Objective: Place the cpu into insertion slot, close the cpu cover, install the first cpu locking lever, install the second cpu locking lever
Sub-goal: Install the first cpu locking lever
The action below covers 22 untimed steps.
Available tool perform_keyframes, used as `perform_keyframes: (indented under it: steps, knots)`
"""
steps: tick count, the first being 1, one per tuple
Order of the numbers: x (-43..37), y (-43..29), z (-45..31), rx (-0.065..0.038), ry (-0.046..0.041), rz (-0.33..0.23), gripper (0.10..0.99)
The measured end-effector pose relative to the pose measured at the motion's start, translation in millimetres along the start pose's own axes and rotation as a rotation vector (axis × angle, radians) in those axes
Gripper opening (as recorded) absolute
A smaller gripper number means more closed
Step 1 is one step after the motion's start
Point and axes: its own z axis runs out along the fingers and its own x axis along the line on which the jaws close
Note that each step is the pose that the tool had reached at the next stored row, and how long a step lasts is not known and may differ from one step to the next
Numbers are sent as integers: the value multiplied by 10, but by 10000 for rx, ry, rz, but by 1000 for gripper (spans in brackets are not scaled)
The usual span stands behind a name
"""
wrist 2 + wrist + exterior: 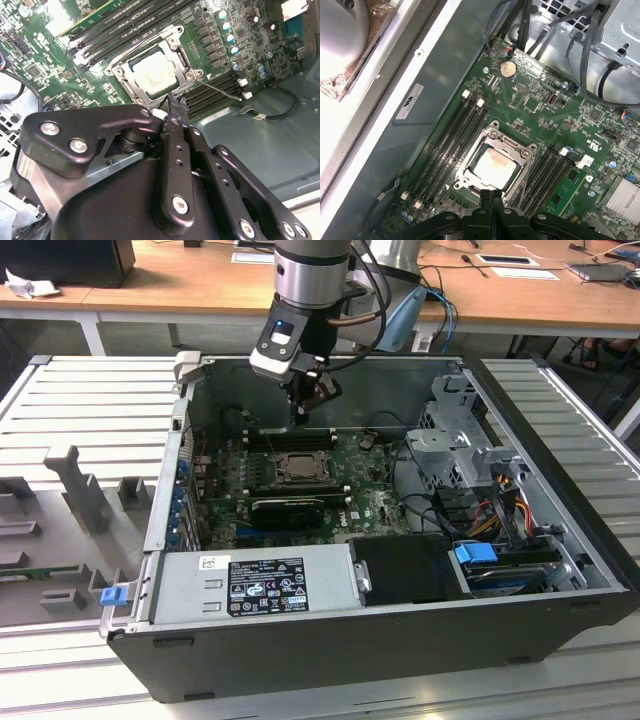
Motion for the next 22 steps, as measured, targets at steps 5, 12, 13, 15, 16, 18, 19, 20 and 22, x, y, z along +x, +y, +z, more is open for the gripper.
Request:
perform_keyframes:
  steps: [5, 12, 13, 15, 16, 18, 19, 20, 22]
  knots:
    - [0, 0, 0, 16, 1, -298, 106]
    - [0, 0, 0, 36, 4, -706, 106]
    - [0, 0, 0, 39, 3, -756, 106]
    - [0, 0, 0, 45, 4, -882, 106]
    - [0, 0, 0, 49, 5, -944, 106]
    - [0, 0, 0, 55, 5, -1066, 106]
    - [0, 0, 0, 60, 6, -1178, 106]
    - [0, 0, 0, 64, 6, -1252, 106]
    - [0, 0, 0, 73, 7, -1422, 106]
